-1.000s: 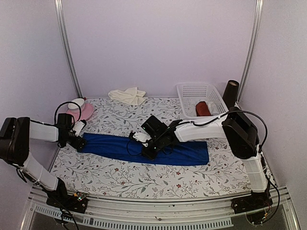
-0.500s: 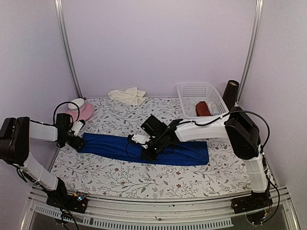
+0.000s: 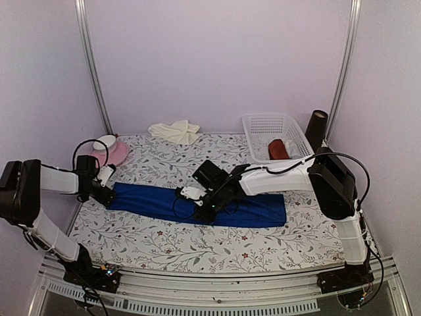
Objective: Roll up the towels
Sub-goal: Smooth out the towel at the center of the board.
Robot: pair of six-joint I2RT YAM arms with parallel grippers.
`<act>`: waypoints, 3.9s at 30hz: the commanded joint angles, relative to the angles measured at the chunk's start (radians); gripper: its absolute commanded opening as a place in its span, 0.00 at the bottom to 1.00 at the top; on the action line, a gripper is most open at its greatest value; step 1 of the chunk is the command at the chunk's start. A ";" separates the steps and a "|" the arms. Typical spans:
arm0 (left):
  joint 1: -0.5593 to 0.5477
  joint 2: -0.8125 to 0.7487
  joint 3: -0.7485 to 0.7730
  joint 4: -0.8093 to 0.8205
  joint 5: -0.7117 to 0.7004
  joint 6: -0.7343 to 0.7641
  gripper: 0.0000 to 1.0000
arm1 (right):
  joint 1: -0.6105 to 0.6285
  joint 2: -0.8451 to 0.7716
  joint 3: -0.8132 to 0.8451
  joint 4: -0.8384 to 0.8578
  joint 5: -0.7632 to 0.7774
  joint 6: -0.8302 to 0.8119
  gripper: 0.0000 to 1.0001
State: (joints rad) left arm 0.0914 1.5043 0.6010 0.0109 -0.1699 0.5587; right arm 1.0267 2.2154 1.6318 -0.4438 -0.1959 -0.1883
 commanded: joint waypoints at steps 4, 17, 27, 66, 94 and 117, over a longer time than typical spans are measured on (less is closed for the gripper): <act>0.023 0.016 0.023 -0.032 -0.003 0.015 0.97 | 0.015 0.012 0.031 -0.040 0.027 -0.014 0.06; 0.036 -0.010 0.045 -0.057 0.024 0.010 0.97 | 0.056 0.005 0.127 -0.007 0.059 -0.047 0.18; 0.038 -0.044 0.027 -0.097 0.084 0.013 0.97 | 0.098 0.190 0.323 0.195 0.047 0.036 0.18; 0.067 -0.034 -0.018 -0.157 -0.034 0.159 0.97 | -0.047 -0.322 -0.415 0.134 0.240 0.200 0.22; 0.068 -0.055 0.004 -0.170 0.061 0.104 0.97 | -0.047 -0.244 -0.444 0.143 0.204 0.124 0.21; 0.068 -0.044 -0.001 -0.155 0.063 0.098 0.97 | -0.047 -0.273 -0.432 0.144 0.171 0.132 0.09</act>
State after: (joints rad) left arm 0.1539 1.4479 0.6033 -0.1181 -0.1345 0.6636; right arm 0.9760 1.9564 1.1912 -0.2935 -0.0025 -0.0639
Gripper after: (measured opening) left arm 0.973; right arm 0.085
